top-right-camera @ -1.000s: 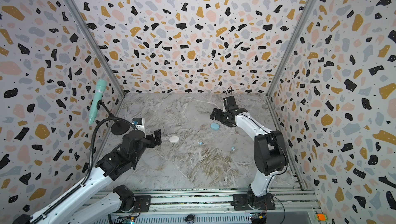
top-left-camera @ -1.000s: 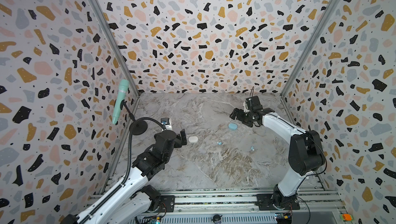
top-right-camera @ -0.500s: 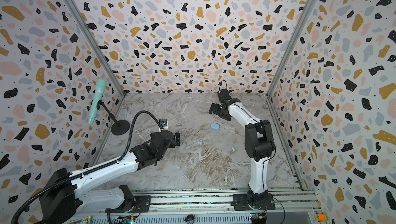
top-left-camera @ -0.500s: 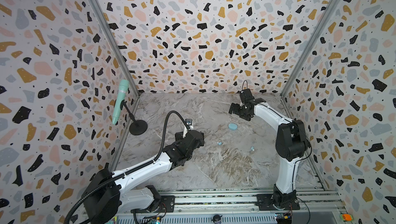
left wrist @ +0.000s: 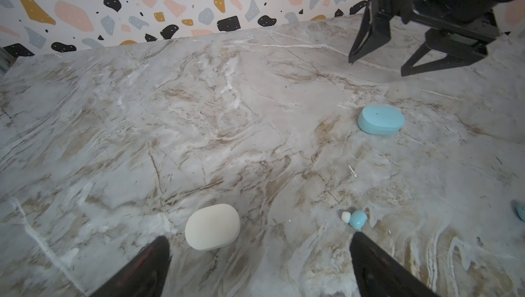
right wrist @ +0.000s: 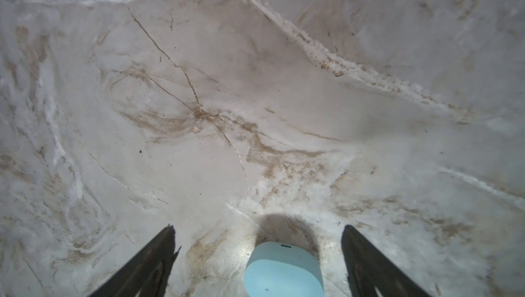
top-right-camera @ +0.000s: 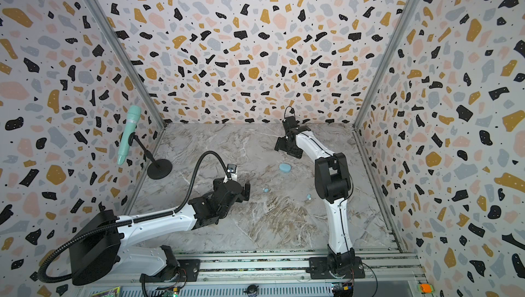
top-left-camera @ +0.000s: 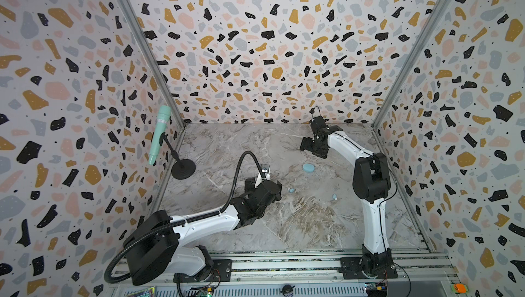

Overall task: Insert wireless bluetooth earbuds into charging case
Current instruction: Pick up the charging case from the center of the table.

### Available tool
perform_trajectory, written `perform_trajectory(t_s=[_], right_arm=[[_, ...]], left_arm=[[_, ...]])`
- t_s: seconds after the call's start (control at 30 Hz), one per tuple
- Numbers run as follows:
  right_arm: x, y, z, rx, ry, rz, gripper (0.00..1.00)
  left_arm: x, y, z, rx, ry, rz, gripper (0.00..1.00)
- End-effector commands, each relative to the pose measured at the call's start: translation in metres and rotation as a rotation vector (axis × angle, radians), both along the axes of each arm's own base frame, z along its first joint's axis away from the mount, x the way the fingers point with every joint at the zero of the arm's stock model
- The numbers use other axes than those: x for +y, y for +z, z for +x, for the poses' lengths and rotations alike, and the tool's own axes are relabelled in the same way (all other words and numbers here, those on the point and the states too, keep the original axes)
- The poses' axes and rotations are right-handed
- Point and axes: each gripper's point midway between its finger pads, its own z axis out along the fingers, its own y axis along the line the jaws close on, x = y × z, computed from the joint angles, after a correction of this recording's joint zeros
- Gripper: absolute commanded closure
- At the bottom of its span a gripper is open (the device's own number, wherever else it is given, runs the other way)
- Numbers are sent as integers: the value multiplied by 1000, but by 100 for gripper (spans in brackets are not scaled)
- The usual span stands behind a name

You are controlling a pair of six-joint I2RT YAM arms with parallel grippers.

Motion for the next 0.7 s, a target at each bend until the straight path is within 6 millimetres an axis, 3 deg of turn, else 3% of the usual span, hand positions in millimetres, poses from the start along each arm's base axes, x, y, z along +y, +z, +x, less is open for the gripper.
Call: perform_trajectory(t_s=[0.0,0.2,0.67], right_arm=[[2,7,-13,21,10,-75,10],[5,-7,-31,73,-13,-101,11],[-8,-29,-59,197,-69,-174,9]], left_arm=[[-12,8,2,-61,-43,4,0],[-32,7,-2,-74,-142,-20,0],[-32,-6,-5,-49,-154,-10,0]])
